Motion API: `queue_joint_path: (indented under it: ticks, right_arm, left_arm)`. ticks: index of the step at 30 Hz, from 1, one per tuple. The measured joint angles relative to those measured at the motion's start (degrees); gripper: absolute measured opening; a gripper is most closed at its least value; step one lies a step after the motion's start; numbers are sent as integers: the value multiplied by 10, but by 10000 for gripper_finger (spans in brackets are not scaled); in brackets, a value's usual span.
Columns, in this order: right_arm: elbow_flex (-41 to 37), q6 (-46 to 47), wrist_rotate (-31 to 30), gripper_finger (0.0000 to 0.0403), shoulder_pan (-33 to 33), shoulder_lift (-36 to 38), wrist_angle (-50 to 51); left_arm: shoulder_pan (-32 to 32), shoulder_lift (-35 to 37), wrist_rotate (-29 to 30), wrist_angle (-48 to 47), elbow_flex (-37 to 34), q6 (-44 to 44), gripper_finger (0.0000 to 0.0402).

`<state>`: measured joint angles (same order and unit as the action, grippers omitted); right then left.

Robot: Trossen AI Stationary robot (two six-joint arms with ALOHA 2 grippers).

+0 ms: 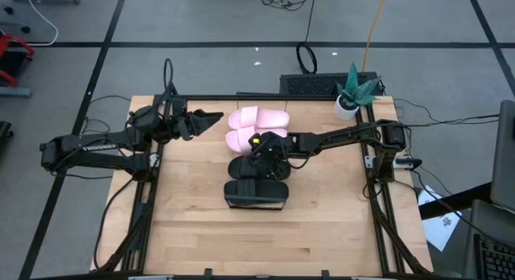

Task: Pick and place slides into the shelf
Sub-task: Put the black slide on the shelf, then return to Home Position

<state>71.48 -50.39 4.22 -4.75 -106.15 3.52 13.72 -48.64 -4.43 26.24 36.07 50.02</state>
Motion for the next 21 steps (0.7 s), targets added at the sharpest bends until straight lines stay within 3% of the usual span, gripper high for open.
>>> queue_joint_path:
  ticks: [21]
  right_arm:
    - [0, 17, -27, 212, 1, 37, 92]
  left_arm:
    - [1, 0, 0, 10, 0, 0, 257]
